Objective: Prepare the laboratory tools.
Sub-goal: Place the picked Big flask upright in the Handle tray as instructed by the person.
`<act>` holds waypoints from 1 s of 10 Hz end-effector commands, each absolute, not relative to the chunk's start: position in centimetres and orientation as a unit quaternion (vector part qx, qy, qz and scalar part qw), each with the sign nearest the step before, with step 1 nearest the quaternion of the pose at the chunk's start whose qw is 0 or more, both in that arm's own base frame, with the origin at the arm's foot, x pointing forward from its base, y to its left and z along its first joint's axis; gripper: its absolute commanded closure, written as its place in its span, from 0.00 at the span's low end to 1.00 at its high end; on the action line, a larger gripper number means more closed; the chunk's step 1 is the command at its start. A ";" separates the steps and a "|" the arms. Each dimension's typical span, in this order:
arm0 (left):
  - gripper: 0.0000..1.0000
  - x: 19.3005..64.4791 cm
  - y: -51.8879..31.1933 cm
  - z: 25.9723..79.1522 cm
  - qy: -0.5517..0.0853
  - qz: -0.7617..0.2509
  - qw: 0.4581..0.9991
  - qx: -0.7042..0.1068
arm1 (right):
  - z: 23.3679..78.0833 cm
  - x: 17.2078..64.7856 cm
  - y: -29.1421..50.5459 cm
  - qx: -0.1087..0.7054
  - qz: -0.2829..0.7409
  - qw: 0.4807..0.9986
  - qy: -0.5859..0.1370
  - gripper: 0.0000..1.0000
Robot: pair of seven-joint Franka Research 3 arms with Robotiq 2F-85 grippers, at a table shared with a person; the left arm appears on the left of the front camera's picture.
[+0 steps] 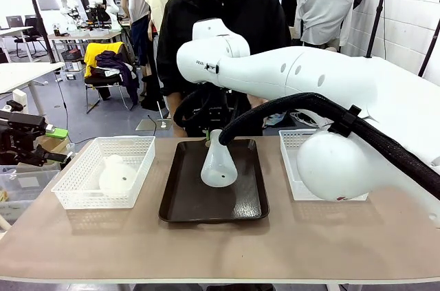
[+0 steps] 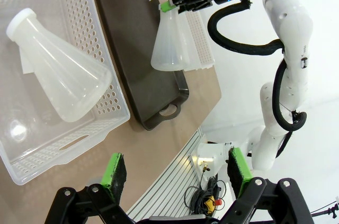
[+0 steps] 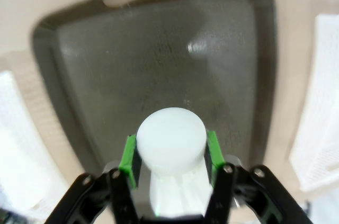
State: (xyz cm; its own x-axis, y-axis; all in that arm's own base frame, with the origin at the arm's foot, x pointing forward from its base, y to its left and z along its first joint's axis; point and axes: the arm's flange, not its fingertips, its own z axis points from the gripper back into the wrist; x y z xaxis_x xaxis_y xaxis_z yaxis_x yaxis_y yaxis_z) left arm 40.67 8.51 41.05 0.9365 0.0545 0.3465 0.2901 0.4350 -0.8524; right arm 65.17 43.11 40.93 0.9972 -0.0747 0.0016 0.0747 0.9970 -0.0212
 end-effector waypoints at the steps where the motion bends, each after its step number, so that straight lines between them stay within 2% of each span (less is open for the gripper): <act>1: 0.00 40.6 8.7 41.2 -0.166 -0.071 0.830 -0.528 | 43.2 63.6 42.3 0.009 0.003 1.000 -0.025 1.00; 6: 0.00 40.6 8.7 41.2 -0.166 -0.071 0.830 -0.528 | 47.8 61.7 38.0 0.103 0.118 0.987 -0.044 1.00; 9: 0.00 40.6 8.7 41.2 -0.166 -0.071 0.830 -0.528 | 48.4 60.5 35.0 0.171 0.275 0.944 -0.065 1.00; 10: 0.00 40.6 8.7 41.2 -0.166 -0.071 0.830 -0.528 | 48.6 60.4 34.1 0.195 0.290 0.934 -0.071 1.00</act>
